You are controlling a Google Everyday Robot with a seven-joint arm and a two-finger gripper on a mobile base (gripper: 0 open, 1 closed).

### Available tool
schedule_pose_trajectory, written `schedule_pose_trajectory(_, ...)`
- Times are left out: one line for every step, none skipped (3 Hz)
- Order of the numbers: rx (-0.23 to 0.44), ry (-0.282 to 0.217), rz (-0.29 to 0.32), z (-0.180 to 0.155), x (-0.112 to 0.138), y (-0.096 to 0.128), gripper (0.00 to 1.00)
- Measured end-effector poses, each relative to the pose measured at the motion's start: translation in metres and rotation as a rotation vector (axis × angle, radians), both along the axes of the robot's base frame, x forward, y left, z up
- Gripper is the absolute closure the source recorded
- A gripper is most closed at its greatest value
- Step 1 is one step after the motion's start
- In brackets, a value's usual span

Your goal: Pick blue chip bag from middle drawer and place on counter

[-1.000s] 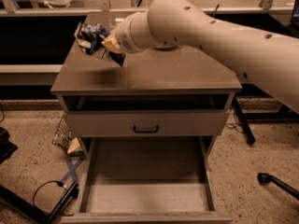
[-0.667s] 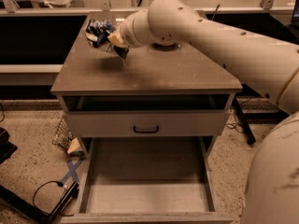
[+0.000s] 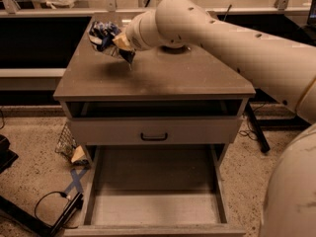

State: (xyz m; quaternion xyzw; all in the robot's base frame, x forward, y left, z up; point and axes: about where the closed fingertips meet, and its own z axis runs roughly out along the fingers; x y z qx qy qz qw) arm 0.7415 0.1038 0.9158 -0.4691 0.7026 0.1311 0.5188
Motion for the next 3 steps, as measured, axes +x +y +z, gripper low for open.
schedule_pose_trajectory(0.0, 0.001, 0.003, -0.0004, -0.0005, 0.0019, 0.28)
schedule_pose_trajectory(0.0, 0.001, 0.006, -0.0008, -0.0011, 0.0038, 0.05)
schedule_pose_trajectory(0.0, 0.002, 0.007, -0.001, -0.0014, 0.005, 0.0)
